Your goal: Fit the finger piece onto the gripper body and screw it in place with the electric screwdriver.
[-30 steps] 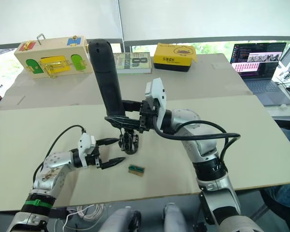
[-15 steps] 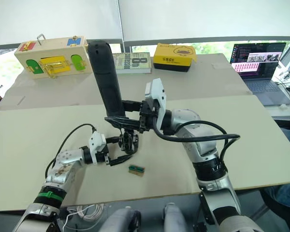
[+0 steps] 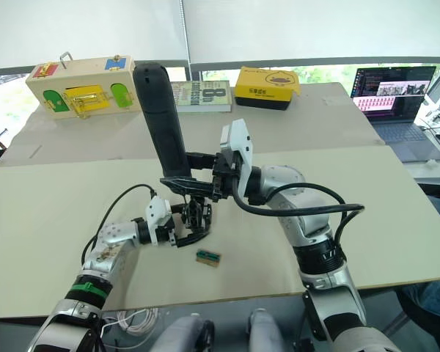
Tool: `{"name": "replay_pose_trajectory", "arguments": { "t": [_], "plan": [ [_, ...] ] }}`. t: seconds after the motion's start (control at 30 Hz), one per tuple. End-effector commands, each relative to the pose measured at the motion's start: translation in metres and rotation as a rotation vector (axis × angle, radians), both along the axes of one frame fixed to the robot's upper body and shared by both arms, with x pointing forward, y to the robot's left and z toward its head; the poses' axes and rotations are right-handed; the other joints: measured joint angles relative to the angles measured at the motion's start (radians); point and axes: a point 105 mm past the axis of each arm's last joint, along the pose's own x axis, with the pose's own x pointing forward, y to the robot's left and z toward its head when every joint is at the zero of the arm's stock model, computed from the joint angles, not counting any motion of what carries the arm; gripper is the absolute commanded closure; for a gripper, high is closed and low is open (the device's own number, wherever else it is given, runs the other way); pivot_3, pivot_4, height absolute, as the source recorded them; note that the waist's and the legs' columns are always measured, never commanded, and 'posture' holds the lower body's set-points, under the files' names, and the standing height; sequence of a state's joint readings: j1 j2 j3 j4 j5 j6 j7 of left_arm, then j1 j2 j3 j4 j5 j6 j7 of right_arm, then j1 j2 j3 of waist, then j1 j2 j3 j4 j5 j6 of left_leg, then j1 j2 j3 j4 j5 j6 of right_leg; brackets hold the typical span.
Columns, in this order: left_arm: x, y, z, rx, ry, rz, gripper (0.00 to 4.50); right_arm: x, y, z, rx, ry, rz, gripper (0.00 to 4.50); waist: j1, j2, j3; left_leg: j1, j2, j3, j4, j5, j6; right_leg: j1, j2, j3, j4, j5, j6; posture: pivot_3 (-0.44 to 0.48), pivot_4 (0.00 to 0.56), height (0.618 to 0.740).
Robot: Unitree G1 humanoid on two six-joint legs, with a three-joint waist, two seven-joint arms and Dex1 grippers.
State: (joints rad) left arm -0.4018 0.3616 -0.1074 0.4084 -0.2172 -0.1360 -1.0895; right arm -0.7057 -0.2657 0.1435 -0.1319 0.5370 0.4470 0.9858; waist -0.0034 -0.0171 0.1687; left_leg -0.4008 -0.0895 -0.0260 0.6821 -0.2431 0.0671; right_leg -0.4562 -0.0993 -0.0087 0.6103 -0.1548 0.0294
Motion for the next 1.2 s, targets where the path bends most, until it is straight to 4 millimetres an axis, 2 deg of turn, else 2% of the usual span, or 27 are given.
{"name": "replay_pose_trajectory", "arguments": {
  "t": [0.03,0.13,0.23,0.33,0.83,1.2],
  "plan": [
    [-0.001,-0.002,-0.008,0.026,0.009,-0.012,0.00,-0.006,0.000,0.015,0.024,-0.069,0.012,2.58,0.001,0.000,0.000,0.000,0.000,0.000,0.000,0.000,0.000,0.000,0.000,0.000,0.000,0.000,0.000,0.000,0.150,0.740],
    [-0.001,0.000,-0.009,0.024,0.011,-0.008,0.00,-0.006,0.000,0.014,0.023,-0.068,0.011,2.58,0.002,0.000,-0.001,0.000,0.000,0.000,0.000,0.000,0.000,0.000,0.000,0.000,0.000,0.000,0.000,0.000,0.150,0.740],
    [-0.001,0.000,-0.011,0.025,0.016,-0.012,0.85,-0.006,0.000,0.013,0.020,-0.064,0.009,2.58,0.002,0.000,-0.001,0.000,0.000,0.000,0.000,0.000,0.000,0.000,0.000,0.000,0.000,0.000,0.000,0.000,0.150,0.740],
    [-0.002,0.000,-0.014,0.032,0.021,-0.018,2.16,-0.005,0.000,0.012,0.017,-0.060,0.007,2.58,0.002,0.000,-0.002,0.001,0.000,0.000,0.000,0.000,0.000,0.000,0.000,0.000,0.000,0.000,0.000,0.000,0.150,0.740],
    [-0.008,-0.002,-0.021,0.040,0.042,-0.032,2.13,0.001,0.005,-0.008,-0.045,0.008,-0.024,2.58,0.001,0.000,-0.005,0.002,0.000,0.000,0.000,0.000,0.000,0.001,0.000,0.000,0.000,0.000,0.000,0.000,0.150,0.740],
    [-0.007,-0.001,-0.024,0.031,0.070,-0.020,2.13,0.007,0.015,-0.035,-0.104,0.097,-0.054,2.58,0.000,0.001,-0.011,0.007,0.000,0.000,0.000,0.000,0.000,0.006,0.000,0.000,0.000,0.000,0.000,0.000,0.150,0.740]
  ]
}}
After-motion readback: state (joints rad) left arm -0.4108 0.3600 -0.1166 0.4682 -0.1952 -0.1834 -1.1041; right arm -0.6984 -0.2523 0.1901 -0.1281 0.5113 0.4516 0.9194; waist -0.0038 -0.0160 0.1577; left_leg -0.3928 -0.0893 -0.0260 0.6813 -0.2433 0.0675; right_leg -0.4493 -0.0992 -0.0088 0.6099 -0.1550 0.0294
